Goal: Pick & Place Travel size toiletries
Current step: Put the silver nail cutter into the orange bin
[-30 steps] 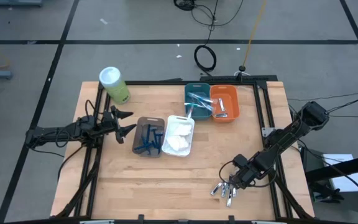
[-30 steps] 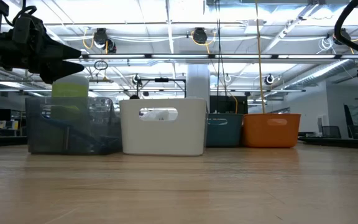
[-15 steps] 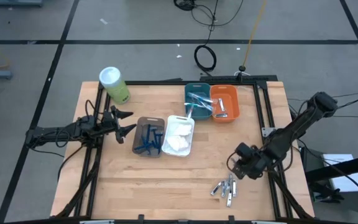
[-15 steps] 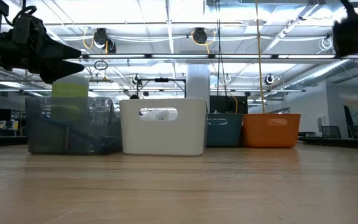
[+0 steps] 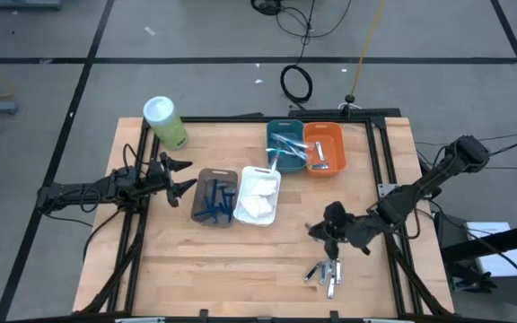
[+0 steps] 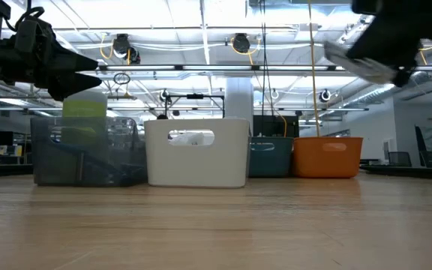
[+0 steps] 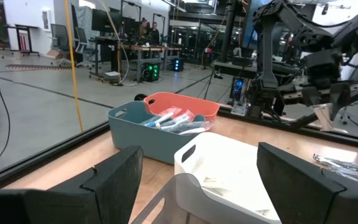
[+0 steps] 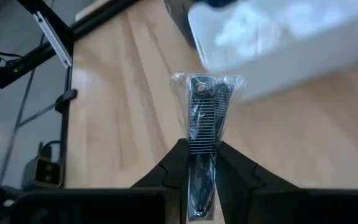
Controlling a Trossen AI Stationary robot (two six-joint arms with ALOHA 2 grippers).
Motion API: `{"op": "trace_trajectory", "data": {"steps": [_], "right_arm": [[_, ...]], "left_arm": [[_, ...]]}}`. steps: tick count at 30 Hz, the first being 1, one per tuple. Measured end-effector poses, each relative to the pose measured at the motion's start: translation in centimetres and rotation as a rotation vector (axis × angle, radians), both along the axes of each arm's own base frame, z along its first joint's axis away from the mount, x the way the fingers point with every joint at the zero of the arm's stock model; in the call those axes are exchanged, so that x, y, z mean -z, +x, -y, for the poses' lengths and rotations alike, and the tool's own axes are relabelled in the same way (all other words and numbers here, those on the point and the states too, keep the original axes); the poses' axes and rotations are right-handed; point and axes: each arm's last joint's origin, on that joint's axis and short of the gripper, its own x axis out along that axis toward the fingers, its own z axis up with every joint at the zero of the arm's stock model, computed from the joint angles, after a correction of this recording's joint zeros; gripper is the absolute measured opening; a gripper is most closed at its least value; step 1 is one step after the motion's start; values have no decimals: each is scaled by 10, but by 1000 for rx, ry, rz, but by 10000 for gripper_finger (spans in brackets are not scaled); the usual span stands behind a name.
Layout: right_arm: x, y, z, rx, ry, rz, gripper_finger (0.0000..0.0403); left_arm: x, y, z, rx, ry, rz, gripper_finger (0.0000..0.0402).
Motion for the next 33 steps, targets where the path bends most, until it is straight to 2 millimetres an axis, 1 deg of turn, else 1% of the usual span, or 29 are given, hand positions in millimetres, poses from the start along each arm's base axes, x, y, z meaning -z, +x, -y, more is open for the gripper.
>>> {"op": "trace_trajectory", "data": {"steps": [4,7,11,16,21,26,30,33], "right_arm": [[-1,17,12,-22,-86,53,45],[-2,26,26,4,-150,70,45],[-2,36,50,59,-229,66,49],[-6,43,85,157,-308,57,61],[-11,42,124,274,-379,40,51],[-13,35,159,395,-423,-12,50],[-8,24,184,478,-441,-122,54],[-2,15,198,532,-437,-213,53]], "left_arm": [[0,0,0,0,0,0,306],[0,0,0,0,0,0,306],[0,0,0,0,0,0,306],[0,0,0,0,0,0,306],[0,0,0,0,0,0,306],[0,0,0,0,0,0,306],[0,0,0,0,0,0,306],[0,0,0,0,0,0,306]]}}
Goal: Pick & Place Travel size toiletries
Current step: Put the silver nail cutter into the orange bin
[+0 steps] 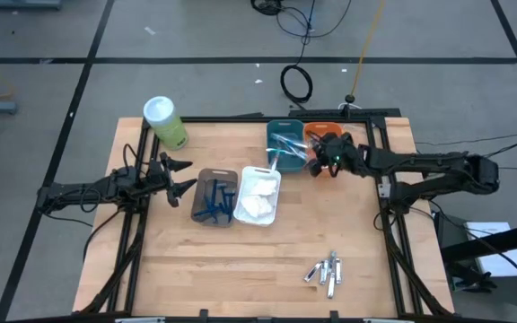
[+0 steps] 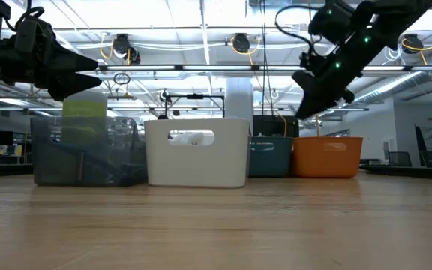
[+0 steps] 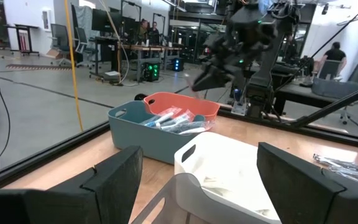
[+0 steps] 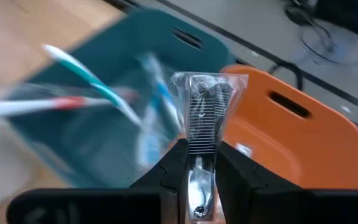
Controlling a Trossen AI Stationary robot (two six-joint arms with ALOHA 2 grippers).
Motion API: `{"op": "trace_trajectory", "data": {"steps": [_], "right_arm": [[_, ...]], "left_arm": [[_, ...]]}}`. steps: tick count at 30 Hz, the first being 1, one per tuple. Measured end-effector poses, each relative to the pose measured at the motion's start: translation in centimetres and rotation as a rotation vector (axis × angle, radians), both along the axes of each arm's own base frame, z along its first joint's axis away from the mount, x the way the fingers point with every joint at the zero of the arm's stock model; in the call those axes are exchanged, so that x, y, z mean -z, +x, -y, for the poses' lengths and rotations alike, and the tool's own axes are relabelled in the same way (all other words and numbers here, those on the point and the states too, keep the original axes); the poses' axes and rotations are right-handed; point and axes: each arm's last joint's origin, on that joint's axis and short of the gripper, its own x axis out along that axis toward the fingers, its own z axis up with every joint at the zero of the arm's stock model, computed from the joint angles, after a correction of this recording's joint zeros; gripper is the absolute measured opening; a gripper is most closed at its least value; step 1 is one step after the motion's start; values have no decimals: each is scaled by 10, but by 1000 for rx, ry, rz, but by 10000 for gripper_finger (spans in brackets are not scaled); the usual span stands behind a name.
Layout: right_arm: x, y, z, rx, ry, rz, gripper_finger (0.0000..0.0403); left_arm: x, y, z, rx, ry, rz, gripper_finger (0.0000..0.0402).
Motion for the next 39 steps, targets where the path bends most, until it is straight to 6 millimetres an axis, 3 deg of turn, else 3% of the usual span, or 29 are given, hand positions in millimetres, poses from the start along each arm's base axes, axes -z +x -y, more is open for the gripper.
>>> {"op": "trace_trajectory", "data": {"steps": [10,19,32,35,39], "right_arm": [[7,-18,25,132,36,-92,74],[7,-19,27,145,41,-92,105],[7,-19,26,139,41,-93,187],[6,-15,22,51,61,-74,194],[1,0,7,-220,106,13,191]], "left_arm": [[0,0,0,0,0,0,306],[0,0,0,0,0,0,305],[0,0,0,0,0,0,306],[0,0,0,0,0,0,306],[0,0,0,0,0,0,306]]}}
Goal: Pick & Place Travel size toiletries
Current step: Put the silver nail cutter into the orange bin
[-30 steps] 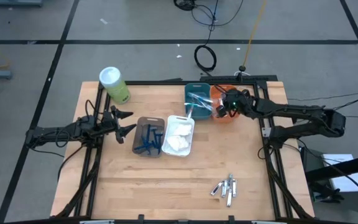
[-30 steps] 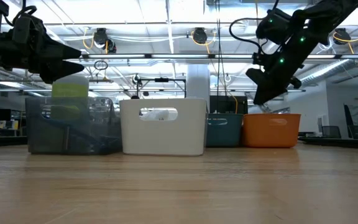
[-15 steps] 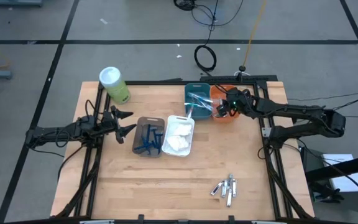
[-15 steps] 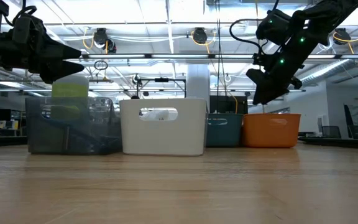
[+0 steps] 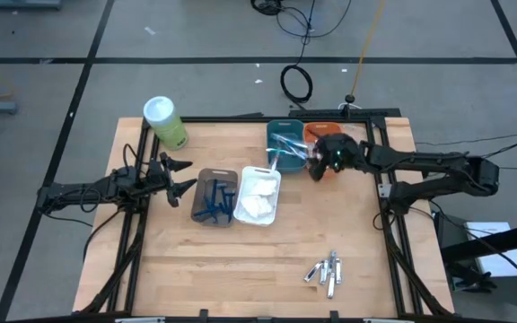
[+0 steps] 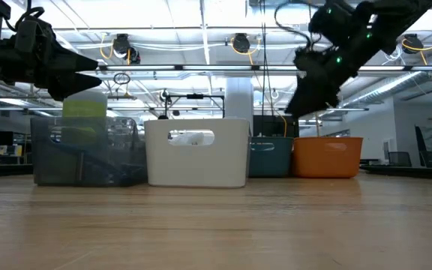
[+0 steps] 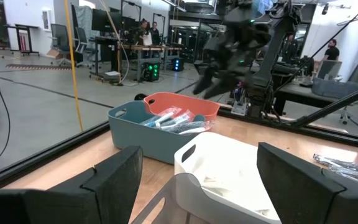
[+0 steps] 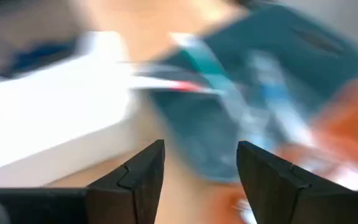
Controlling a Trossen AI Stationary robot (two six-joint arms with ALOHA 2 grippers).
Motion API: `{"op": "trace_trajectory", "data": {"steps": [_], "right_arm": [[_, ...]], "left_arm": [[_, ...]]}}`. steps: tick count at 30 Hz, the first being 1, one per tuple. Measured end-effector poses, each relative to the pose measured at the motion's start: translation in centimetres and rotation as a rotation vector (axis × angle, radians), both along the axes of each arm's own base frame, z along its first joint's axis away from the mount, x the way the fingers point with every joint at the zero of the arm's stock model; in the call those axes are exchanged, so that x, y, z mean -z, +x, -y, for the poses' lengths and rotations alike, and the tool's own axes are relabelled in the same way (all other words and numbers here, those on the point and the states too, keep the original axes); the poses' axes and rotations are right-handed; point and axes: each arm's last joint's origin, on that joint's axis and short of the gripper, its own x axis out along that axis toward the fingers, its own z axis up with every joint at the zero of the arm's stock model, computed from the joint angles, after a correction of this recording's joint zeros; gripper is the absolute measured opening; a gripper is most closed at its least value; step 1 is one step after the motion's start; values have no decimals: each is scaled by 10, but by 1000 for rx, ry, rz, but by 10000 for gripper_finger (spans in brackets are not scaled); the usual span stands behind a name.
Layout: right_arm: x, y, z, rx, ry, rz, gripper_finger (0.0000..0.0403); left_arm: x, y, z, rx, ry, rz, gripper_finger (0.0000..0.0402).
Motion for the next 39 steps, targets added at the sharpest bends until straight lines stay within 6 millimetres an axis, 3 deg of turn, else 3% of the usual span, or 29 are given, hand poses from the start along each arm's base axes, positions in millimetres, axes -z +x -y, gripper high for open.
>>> {"op": "trace_trajectory", "data": {"steps": [6,12,18,24,28,33,39], "right_arm": [[-9,21,-48,-372,72,141,179],[-18,27,-115,-620,179,236,179],[-47,16,-179,-682,245,240,178],[-66,-2,-227,-568,375,86,178],[-49,-15,-242,-365,527,-105,178],[-12,-26,-253,-94,691,-354,178],[30,-25,-267,46,827,-519,178]], "left_arm": [[0,0,0,0,0,0,306],[0,0,0,0,0,0,306],[0,0,0,0,0,0,306],[0,0,0,0,0,0,306],[0,0,0,0,0,0,306],[0,0,0,0,0,0,305],[0,0,0,0,0,0,306]]}}
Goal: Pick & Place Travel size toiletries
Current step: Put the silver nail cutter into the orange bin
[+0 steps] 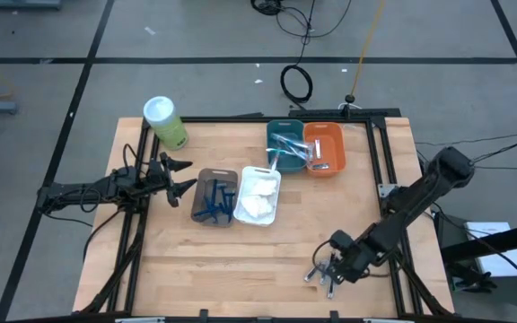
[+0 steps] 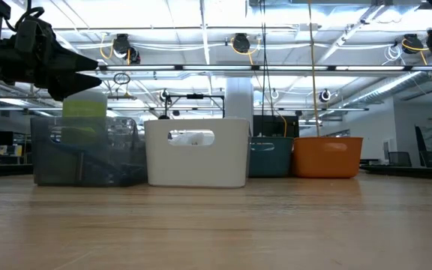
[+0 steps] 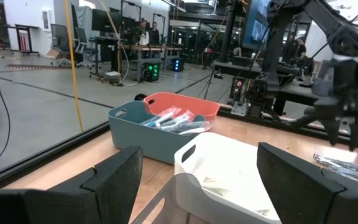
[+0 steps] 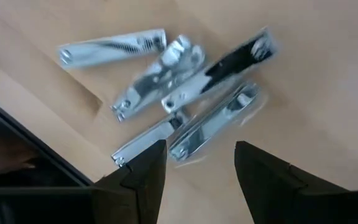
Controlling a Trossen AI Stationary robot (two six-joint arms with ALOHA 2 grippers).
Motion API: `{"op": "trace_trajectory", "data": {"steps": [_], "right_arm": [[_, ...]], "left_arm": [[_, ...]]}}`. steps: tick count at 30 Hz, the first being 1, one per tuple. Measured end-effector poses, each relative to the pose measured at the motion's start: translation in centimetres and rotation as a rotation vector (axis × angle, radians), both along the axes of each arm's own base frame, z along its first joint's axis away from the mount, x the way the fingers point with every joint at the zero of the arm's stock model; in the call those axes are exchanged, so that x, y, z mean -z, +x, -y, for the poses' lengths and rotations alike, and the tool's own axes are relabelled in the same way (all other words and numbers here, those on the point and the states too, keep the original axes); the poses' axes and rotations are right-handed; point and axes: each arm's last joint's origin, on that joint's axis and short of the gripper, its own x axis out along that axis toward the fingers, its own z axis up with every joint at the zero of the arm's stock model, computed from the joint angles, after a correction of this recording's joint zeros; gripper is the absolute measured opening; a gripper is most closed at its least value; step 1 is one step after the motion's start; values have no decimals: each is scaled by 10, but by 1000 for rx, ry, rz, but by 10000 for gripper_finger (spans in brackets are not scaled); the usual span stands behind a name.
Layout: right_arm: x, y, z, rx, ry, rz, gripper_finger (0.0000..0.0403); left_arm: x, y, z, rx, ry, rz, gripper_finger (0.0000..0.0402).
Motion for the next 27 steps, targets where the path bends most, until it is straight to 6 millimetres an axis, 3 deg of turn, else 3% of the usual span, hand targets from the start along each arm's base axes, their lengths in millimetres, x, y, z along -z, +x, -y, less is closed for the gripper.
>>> {"op": "trace_trajectory", "data": {"steps": [5,14,27], "right_arm": [[22,9,-12,18,73,-74,178],[48,15,-19,25,56,-151,178],[55,2,1,44,-180,-287,178]], "left_arm": [[0,0,0,0,0,0,306],[0,0,0,0,0,0,306],[0,0,0,0,0,0,306]]}}
